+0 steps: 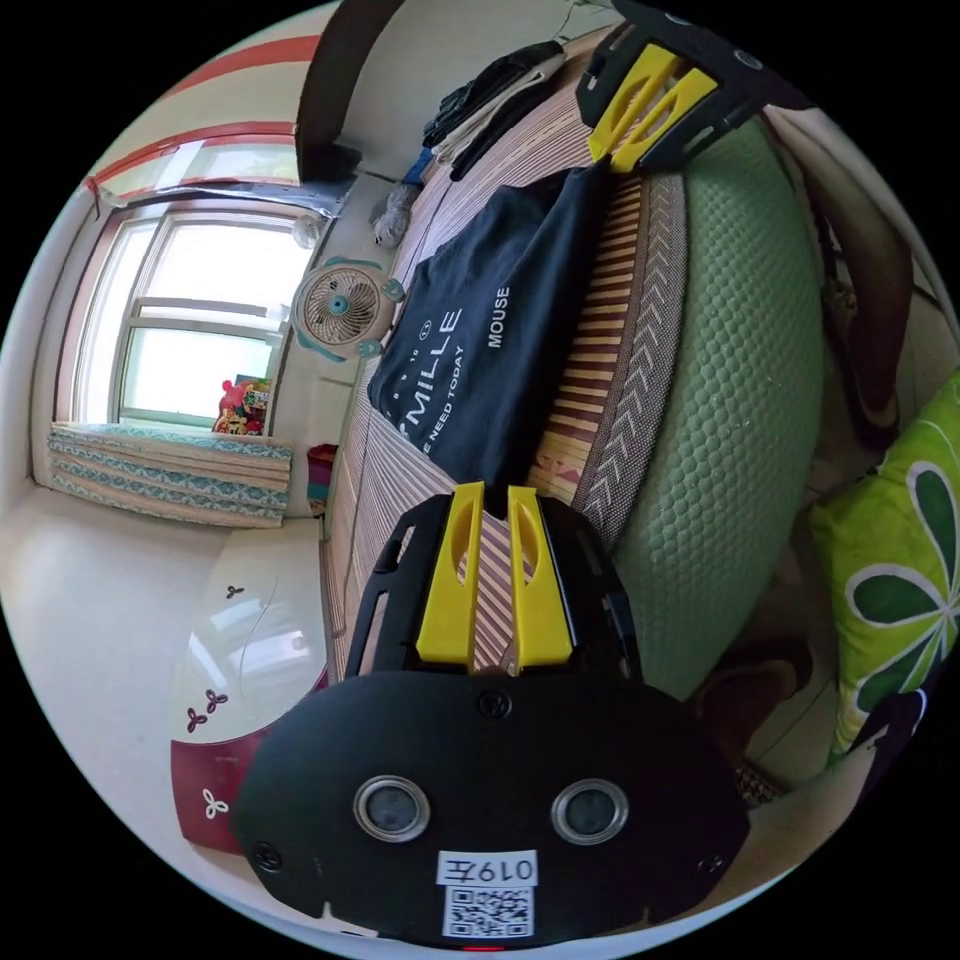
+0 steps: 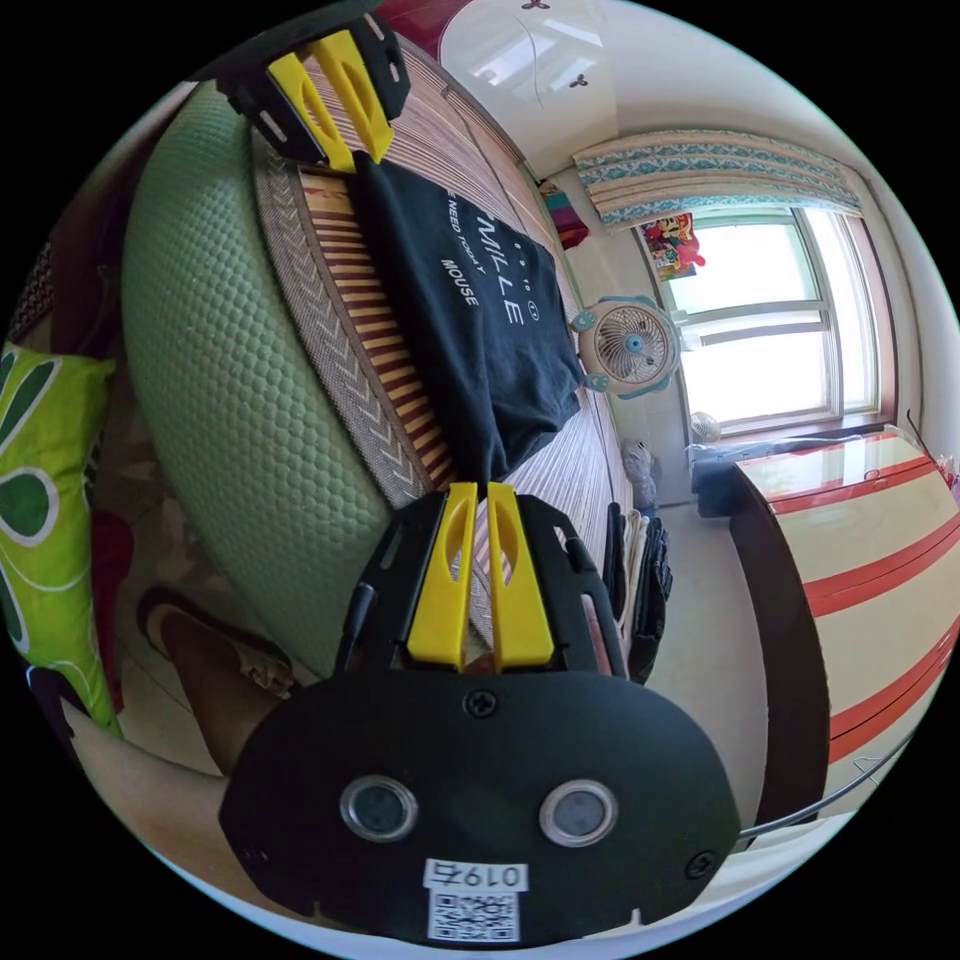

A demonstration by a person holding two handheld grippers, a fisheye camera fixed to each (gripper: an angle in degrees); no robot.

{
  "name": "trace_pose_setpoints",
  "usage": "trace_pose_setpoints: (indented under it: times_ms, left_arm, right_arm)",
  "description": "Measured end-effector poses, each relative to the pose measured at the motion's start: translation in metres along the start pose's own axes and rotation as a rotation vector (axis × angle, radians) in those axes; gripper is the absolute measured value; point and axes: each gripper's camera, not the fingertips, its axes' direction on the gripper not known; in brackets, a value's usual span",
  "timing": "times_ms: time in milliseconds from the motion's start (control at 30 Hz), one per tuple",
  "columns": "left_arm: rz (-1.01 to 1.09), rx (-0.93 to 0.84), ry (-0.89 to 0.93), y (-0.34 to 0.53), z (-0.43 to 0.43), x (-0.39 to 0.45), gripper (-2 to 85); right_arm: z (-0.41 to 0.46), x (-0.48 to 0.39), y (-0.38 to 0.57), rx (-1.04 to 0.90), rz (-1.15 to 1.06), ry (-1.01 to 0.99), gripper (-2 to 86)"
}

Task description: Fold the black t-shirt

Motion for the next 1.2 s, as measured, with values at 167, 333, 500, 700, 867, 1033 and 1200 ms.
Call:
trace_pose_setpoints:
  times_ms: [167,333,500,700,867,1033,1200]
  left_arm:
    - [-0.036,-0.011,0.014,-0.007,0.000,-0.002,0.5]
    - [-0.104,-0.021,0.076,-0.008,0.004,-0.014,0.5]
    - [-0.087,-0.036,0.100,-0.008,0.012,-0.015,0.4]
    - [-0.081,-0.035,0.157,-0.004,0.022,-0.029,0.4]
    - [-0.097,-0.040,0.174,0.002,0.034,-0.043,0.3]
    - [-0.102,-0.064,0.242,0.017,0.041,-0.060,0.4]
    - [-0.218,-0.038,0.335,0.045,0.045,-0.094,0.5]
  right_arm:
    - [0.010,0.005,0.007,0.002,-0.004,0.000,-0.7]
    - [0.021,0.018,0.017,0.002,0.015,-0.030,-0.8]
    - [0.036,0.025,0.030,0.001,0.004,-0.046,-0.8]
    - [0.057,0.037,0.048,-0.001,0.003,-0.068,-0.8]
    - [0.079,0.037,0.067,0.004,-0.023,-0.011,-0.2]
    - [0.096,0.057,0.094,0.039,0.012,-0.050,4.8]
    - [0.110,0.094,0.131,0.087,0.123,-0.129,7.1]
